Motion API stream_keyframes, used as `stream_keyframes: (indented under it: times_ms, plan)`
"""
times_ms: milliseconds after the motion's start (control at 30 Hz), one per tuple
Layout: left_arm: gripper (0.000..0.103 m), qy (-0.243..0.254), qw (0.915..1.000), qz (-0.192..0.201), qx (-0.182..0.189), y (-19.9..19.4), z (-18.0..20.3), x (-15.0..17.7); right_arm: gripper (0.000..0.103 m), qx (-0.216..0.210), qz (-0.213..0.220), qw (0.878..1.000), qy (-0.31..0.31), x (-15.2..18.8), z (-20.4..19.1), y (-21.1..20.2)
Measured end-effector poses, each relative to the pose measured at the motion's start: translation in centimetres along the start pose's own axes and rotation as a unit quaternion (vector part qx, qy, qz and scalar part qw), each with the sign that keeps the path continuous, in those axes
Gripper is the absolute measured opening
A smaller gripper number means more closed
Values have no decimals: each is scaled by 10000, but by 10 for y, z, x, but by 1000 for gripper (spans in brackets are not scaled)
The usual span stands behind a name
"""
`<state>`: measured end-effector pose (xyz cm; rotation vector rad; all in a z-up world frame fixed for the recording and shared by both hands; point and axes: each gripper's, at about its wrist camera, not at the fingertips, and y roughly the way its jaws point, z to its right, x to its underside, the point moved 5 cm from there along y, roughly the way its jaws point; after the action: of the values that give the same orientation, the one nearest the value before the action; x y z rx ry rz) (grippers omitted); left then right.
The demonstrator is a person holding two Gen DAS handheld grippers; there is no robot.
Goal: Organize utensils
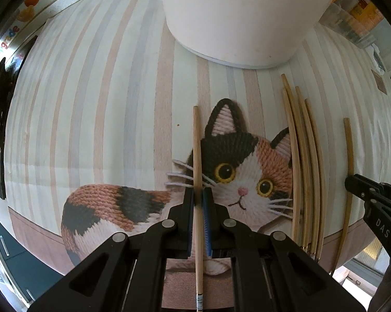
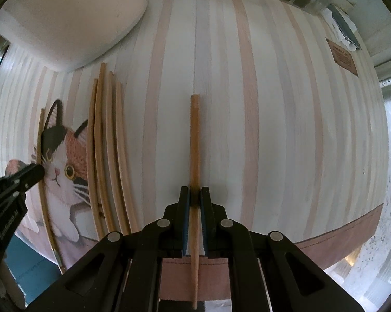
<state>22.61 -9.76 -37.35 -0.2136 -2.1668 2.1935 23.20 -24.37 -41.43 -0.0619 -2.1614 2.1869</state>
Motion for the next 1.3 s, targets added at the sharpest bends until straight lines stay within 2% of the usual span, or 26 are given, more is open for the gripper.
stream_keyframes:
  times_ms: [167, 300, 333, 500, 667, 900, 1000, 1300]
  plan:
    - [5, 62, 10000, -5, -50, 1, 2, -1, 9, 5, 32, 10000, -55, -2, 2, -3]
    - [4, 53, 10000, 9, -11, 1, 5, -2, 8, -163, 153, 9996, 164, 1, 16, -4]
    - [4, 10, 9999, 57, -101, -1, 1, -2, 8, -201, 197, 9993, 237, 2, 20, -6]
    - [4, -164, 9973, 668, -256, -40, -13, -11, 8, -324, 730, 9957, 470, -1, 36, -37]
    - [4, -276, 9901, 1344, -312, -95, -23, -25, 8, -397, 1384, 9878, 595, -7, 48, -80]
    - [4, -506, 9759, 2104, -274, -161, -42, -35, 8, -546, 2263, 9692, 807, -15, 66, -141]
    - [4, -657, 9673, 2440, -201, -190, -53, -44, 8, -610, 2582, 9601, 888, -21, 64, -161]
    - [4, -1069, 9342, 3403, 69, -305, -82, -73, 8, -1062, 3540, 9228, 1093, -66, 67, -263]
